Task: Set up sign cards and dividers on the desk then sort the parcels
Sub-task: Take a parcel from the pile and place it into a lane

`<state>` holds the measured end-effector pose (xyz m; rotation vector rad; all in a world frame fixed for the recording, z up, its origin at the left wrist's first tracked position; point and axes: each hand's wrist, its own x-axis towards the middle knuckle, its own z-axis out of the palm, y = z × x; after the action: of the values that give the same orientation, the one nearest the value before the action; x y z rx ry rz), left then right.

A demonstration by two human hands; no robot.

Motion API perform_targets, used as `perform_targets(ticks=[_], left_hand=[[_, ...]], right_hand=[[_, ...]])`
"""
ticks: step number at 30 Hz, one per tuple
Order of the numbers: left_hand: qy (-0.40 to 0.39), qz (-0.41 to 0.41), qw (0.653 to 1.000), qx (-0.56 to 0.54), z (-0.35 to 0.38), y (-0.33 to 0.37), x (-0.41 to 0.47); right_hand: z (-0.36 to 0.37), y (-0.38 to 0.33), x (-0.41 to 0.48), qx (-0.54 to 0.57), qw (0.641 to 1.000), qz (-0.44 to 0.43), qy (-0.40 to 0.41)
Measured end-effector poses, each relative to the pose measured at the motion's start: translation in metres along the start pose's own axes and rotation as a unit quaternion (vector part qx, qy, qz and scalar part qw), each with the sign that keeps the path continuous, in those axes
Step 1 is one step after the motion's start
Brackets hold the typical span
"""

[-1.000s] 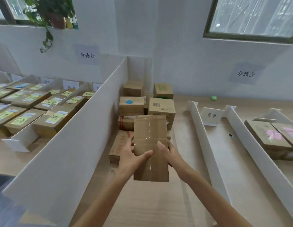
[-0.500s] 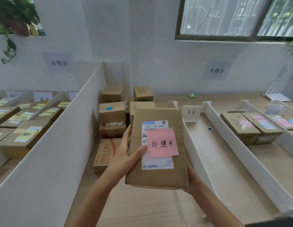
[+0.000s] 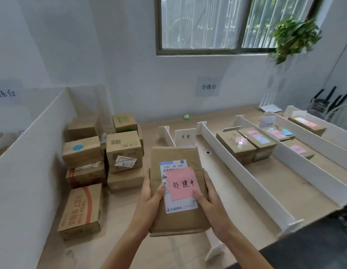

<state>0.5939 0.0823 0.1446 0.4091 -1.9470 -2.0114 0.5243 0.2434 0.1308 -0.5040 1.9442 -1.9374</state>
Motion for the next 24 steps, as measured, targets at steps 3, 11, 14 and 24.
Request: perform_targets(ticks=[3, 11, 14, 24], left_hand=[[0.015, 0.099, 0.991, 0.089, 0.059, 0.009, 0.008], [-0.058, 0.264, 0.940, 0.206, 0.256, 0.006, 0.038], [-0.114, 0.281, 0.933, 0.195, 0.326, 0.000, 0.046], [-0.259, 0.240, 0.927, 0.127, 0.518, -0.016, 0.081]], right_hand=[[-0.054, -0.008, -0.002, -0.041, 0.996, -0.072, 0.041], [-0.242, -0.025, -0.013, -0.182, 0.958, -0.194, 0.105], [-0.312, -0.021, -0.026, -0.179, 0.958, -0.182, 0.130], [-0.497, -0.013, -0.039, -0.199, 0.945, -0.123, 0.227]])
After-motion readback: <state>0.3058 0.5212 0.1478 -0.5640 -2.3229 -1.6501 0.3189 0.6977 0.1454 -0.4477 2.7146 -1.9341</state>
